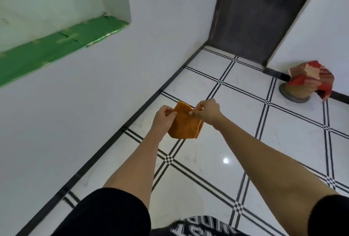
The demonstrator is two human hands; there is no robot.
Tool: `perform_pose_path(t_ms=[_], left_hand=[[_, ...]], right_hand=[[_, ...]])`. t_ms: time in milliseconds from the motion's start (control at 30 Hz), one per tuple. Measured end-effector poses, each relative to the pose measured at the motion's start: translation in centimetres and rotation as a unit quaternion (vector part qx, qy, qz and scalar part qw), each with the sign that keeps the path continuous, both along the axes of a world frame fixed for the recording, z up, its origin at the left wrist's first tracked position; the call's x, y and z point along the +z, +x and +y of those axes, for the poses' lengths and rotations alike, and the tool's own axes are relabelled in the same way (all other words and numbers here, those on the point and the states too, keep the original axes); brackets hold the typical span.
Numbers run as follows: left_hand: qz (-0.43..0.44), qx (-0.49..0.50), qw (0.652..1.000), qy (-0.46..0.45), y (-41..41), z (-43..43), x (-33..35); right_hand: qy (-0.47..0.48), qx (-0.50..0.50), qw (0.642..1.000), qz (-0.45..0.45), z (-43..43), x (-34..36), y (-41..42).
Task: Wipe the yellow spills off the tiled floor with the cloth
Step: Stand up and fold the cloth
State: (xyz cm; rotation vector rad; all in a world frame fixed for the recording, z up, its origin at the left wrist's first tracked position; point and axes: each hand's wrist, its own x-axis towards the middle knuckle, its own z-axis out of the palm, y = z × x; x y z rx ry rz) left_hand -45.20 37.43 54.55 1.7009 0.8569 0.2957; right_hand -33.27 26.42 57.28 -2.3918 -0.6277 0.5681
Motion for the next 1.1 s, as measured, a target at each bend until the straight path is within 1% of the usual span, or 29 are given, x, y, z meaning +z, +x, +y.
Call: perform_pose_path(t_ms=[33, 67, 133, 267, 333, 400, 533, 600, 667, 733, 833, 900, 1033, 1100], left_hand=[[0.000, 0.012, 1.000, 0.000, 0.8, 0.6, 0.2], [-0.001, 0.023, 1.000, 0.002, 1.5, 1.0, 0.2], [-0.003, 0.050, 0.999, 0.016, 3.0, 2.3, 0.5], [-0.001, 0.121, 0.992, 0.046, 6.4, 4.1, 1.0], [-0.008, 0.119, 0.992, 0.035, 7.9, 4.5, 1.3], [-0.024, 0.111, 0.993, 0.012, 9.1, 4.7, 1.9], [0.007, 0.105, 0.993, 0.049, 11.3, 4.9, 4.6], [0.023, 0.120, 0.991, 0.062, 12.4, 4.7, 5.5], [0.037, 0.156, 0.984, 0.072, 13.4, 4.4, 5.7], [0.036, 0.210, 0.974, 0.080, 14.3, 3.7, 5.9], [0.027, 0.274, 0.957, 0.086, 14.8, 2.3, 6.3], [0.005, 0.308, 0.948, 0.077, 14.4, 1.2, 6.7], [-0.052, 0.376, 0.923, 0.066, 12.2, -0.1, 7.5], [-0.058, 0.410, 0.908, 0.060, 11.1, -0.6, 7.9]], right_hand=[[-0.014, 0.028, 0.999, -0.021, 0.8, 0.3, 1.4], [-0.016, 0.060, 0.998, -0.020, 1.4, 0.6, 2.3], [0.002, 0.109, 0.994, 0.020, 3.3, 1.4, 4.5], [0.041, 0.164, 0.982, 0.079, 7.2, 1.9, 8.6], [0.050, 0.205, 0.972, 0.107, 8.6, 1.7, 10.3], [0.056, 0.276, 0.951, 0.130, 10.0, 2.2, 12.1], [0.012, 0.417, 0.902, 0.113, 12.5, 4.2, 15.7], [0.013, 0.472, 0.875, 0.106, 13.2, 5.5, 17.5], [0.025, 0.502, 0.859, 0.102, 13.7, 6.3, 18.9], [0.019, 0.518, 0.851, 0.079, 14.2, 6.9, 19.9], [-0.024, 0.559, 0.829, 0.026, 14.8, 7.3, 20.5], [-0.040, 0.582, 0.812, 0.010, 14.6, 7.6, 20.4], [-0.023, 0.592, 0.805, 0.034, 14.0, 8.2, 19.0], [-0.005, 0.596, 0.801, 0.058, 13.6, 8.4, 18.0]])
